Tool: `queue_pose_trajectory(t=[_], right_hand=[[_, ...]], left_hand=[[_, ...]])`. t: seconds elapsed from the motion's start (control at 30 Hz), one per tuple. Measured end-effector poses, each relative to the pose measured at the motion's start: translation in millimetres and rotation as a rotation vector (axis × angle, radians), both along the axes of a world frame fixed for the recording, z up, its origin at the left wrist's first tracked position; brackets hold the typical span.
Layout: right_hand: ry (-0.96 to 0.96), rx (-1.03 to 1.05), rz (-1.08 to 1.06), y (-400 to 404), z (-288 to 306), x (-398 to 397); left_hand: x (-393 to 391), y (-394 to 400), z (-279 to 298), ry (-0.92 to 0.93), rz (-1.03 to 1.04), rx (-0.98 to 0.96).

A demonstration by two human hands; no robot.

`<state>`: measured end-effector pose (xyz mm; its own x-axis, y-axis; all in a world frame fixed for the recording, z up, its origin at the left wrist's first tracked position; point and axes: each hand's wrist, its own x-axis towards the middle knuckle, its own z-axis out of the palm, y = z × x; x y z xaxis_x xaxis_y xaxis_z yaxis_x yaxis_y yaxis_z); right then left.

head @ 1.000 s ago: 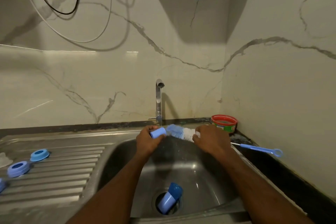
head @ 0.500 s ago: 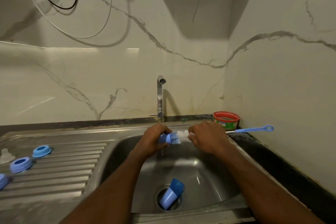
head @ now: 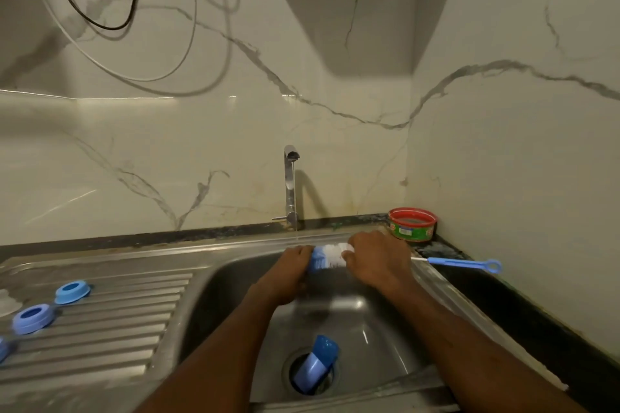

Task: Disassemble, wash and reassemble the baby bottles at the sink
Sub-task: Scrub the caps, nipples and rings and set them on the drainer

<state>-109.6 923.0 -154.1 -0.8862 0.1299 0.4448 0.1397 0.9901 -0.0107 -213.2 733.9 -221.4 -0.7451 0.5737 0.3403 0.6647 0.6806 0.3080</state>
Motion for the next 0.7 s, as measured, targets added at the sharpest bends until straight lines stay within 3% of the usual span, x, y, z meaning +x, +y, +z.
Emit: queue_pose_trajectory(t=[0.13,0.23,0.3,0.43,0.57,0.7], right_hand=[[-0.133,-0.159,-0.045,7,-2,-3],[-0.096,-0.059,-0.082,9,5,2],[-0.072,0.009,-0.094,12,7,6],[-0.134,0.077,-0.049,9,5,4],[-0.197,0.125,-0.001,-1,1,-1],[-0.218,0.127,-0.019,-1,-1,-3]], left_hand=[[5,-1,16,0.114,0.122,0.045],[5,-14,15,0.069,0.267,0.101],[7,-22,11,0.0,0.349,0.004],[16,-28,14,-0.099,0.278,-0.117],[19,-20,15,-0.18,0.321,0.006],[20,-15,20,-0.102,0.368,0.082]])
